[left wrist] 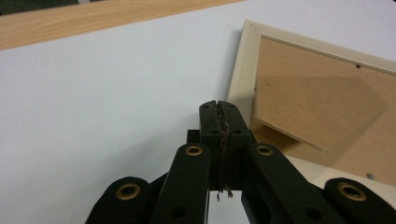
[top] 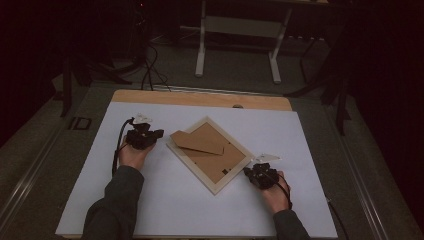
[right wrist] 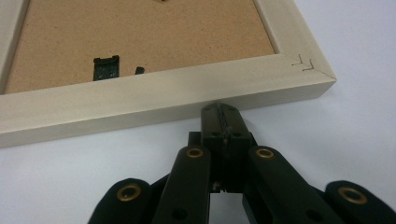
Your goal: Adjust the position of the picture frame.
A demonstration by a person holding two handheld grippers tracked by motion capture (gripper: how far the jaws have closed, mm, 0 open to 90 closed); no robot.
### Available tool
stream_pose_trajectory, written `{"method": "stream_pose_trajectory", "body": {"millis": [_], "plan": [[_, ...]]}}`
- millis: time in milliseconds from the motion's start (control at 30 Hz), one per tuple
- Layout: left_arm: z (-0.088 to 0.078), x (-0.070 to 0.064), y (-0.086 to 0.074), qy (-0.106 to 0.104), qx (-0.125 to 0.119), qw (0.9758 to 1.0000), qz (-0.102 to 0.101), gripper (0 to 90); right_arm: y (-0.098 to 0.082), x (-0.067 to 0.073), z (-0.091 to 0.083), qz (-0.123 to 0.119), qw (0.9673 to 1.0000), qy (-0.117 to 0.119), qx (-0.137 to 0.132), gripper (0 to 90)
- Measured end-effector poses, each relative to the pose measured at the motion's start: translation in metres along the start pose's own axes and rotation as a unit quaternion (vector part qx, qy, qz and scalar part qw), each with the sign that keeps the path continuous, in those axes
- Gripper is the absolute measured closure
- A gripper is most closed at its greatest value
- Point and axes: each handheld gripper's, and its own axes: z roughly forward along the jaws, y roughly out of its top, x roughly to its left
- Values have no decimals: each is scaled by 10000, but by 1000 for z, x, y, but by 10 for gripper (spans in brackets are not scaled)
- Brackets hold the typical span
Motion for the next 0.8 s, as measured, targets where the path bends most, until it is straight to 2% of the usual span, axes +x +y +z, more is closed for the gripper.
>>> {"method": "stream_pose_trajectory", "body": {"millis": [133, 300, 467, 500, 600, 800], "plan": [[14, -1, -3, 45, 165, 9999, 27, 900, 0, 0, 0, 3, 10000, -17, 13, 897], [30, 0, -5, 82, 298, 9995, -99, 900, 0, 1, 0, 9, 10000, -26, 15, 897], [38, 2, -5, 95, 406, 9990, -141, 900, 0, 1, 0, 29, 10000, 9, 6, 897], [42, 3, -7, 97, 455, 9987, -221, 900, 0, 1, 0, 28, 10000, 17, 6, 897], [46, 2, -9, 50, 561, 9982, -208, 900, 0, 2, 0, 38, 10000, 61, 18, 897], [51, 2, -11, 86, 702, 9973, -201, 900, 0, 2, 0, 83, 9999, 110, 30, 897]]}}
